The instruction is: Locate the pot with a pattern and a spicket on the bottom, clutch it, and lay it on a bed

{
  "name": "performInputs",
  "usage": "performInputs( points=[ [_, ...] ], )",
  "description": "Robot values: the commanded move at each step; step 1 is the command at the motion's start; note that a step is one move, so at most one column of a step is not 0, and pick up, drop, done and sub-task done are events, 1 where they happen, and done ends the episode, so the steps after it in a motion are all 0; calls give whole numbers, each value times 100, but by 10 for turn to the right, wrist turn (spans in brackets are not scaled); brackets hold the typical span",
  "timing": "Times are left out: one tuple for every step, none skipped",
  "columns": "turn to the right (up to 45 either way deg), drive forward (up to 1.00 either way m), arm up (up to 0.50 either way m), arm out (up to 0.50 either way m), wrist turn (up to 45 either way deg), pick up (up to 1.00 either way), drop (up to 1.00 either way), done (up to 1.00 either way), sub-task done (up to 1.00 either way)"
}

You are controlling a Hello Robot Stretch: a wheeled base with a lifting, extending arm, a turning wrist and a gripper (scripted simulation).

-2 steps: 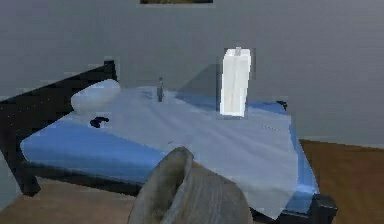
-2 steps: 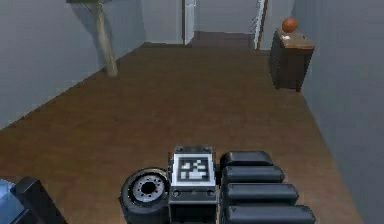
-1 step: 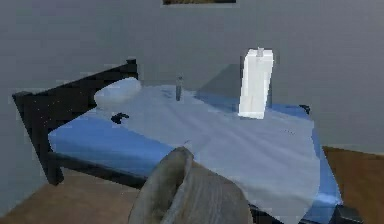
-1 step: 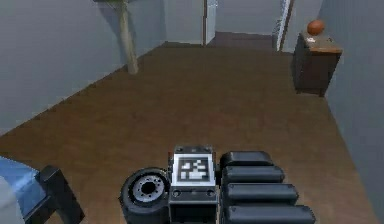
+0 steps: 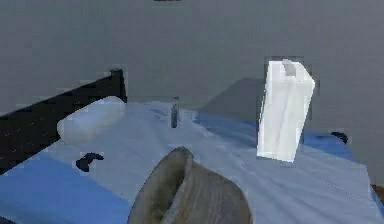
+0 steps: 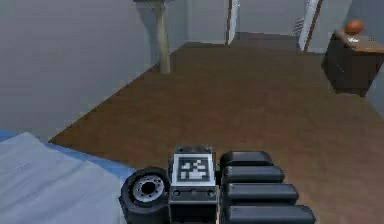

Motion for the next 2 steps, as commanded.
performInputs(
  points=[
    [-450, 0, 0, 0, 0, 0, 0, 0, 0],
    [-450, 0, 0, 0, 0, 0, 0, 0, 0]
  ],
)
